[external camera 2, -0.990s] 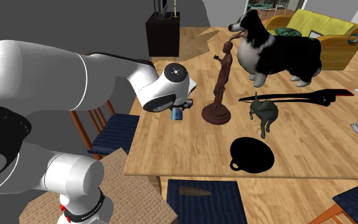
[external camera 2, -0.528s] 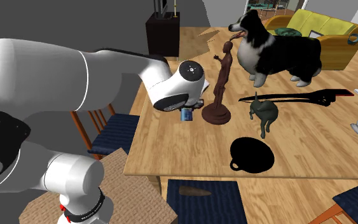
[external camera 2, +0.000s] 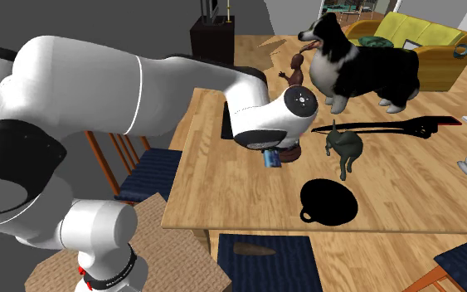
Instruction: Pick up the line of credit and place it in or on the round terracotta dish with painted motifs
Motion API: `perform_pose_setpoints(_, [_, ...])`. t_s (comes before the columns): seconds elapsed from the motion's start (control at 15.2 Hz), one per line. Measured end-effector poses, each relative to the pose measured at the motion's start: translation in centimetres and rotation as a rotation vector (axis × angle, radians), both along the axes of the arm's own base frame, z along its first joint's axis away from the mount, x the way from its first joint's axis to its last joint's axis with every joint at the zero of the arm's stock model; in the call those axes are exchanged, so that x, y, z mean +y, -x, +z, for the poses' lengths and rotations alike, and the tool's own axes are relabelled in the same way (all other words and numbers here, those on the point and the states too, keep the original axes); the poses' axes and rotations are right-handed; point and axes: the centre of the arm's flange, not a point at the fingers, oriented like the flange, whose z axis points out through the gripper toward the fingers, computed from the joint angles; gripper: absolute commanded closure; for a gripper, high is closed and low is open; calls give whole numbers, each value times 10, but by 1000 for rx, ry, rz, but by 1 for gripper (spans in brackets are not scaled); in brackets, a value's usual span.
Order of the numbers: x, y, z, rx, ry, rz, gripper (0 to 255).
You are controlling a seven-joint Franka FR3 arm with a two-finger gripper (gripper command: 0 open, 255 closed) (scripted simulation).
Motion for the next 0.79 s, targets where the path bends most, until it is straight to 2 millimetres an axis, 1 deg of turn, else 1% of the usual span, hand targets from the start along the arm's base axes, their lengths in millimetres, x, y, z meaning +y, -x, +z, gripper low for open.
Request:
perform_pose_setpoints(0.13, [-24, -6, -3, 5, -2, 0, 255])
perform_pose_setpoints(0.2, [-42, -9, -9, 31, 17, -3, 255])
perform_pose_setpoints(0.26, [-50, -13, -2, 14, 14, -2, 255])
perform_pose_setpoints(0.46, [-86, -25, 6, 2, 9, -3, 255])
perform_pose_setpoints(0.66, [-128, -42, 3, -3, 4, 1, 255])
perform_pose_setpoints(0.79, [-152, -46, 7, -3, 4, 1, 255])
